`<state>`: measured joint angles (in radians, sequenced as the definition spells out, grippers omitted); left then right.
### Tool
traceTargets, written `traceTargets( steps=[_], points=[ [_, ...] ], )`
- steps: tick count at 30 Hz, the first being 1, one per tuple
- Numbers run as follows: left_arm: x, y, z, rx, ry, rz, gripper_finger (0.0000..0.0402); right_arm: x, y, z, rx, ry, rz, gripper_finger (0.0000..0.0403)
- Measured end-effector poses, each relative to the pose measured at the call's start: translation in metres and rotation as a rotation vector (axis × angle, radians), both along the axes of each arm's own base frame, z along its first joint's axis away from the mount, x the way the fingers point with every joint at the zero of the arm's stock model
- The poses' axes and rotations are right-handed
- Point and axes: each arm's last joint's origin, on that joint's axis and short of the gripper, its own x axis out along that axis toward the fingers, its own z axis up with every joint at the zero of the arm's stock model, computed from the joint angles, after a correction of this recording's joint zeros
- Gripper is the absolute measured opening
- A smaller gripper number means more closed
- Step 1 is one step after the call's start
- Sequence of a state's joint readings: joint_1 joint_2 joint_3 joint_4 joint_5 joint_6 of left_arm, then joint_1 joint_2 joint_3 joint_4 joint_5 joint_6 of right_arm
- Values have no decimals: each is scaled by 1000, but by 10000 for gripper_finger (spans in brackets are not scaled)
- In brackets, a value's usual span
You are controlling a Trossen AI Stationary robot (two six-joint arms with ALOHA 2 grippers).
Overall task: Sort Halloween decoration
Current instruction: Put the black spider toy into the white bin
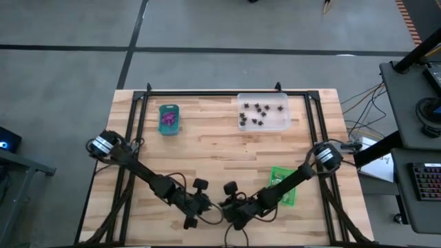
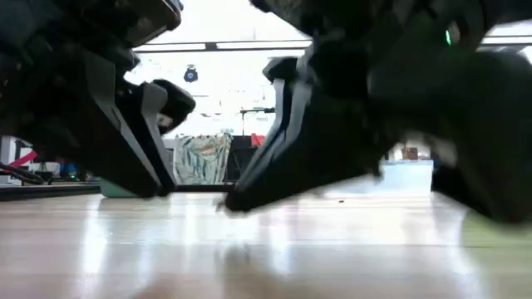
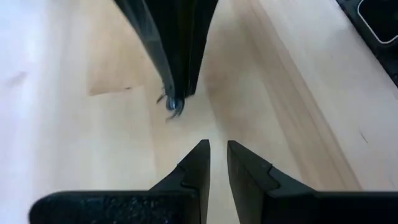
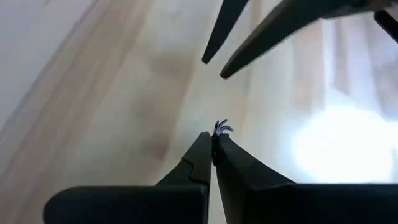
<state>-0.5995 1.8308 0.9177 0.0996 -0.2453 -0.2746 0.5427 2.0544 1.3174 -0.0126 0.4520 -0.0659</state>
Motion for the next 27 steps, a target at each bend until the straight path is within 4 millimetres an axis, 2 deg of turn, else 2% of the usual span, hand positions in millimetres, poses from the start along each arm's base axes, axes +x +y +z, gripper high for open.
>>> traceTargets(
  steps=[7, 12, 16, 21, 24, 27],
  points=[
    [-14, 8, 28, 38, -7, 16, 37, 2, -22, 31, 73, -2, -99, 8],
    [-29, 14, 56, 47, -22, 12, 37, 1, -65, 69, 124, 34, -216, 8],
    [-42, 24, 86, 38, -74, 23, 37, -2, -118, 101, 168, 62, -308, 8],
    [-57, 36, 117, 46, -172, 50, 37, -13, -203, 139, 209, 43, -447, 8],
    [-64, 42, 130, 53, -210, 73, 37, -26, -259, 151, 276, 46, -542, 8],
    [-69, 46, 138, 43, -239, 82, 37, -44, -313, 153, 375, 77, -659, 8]
  ],
)
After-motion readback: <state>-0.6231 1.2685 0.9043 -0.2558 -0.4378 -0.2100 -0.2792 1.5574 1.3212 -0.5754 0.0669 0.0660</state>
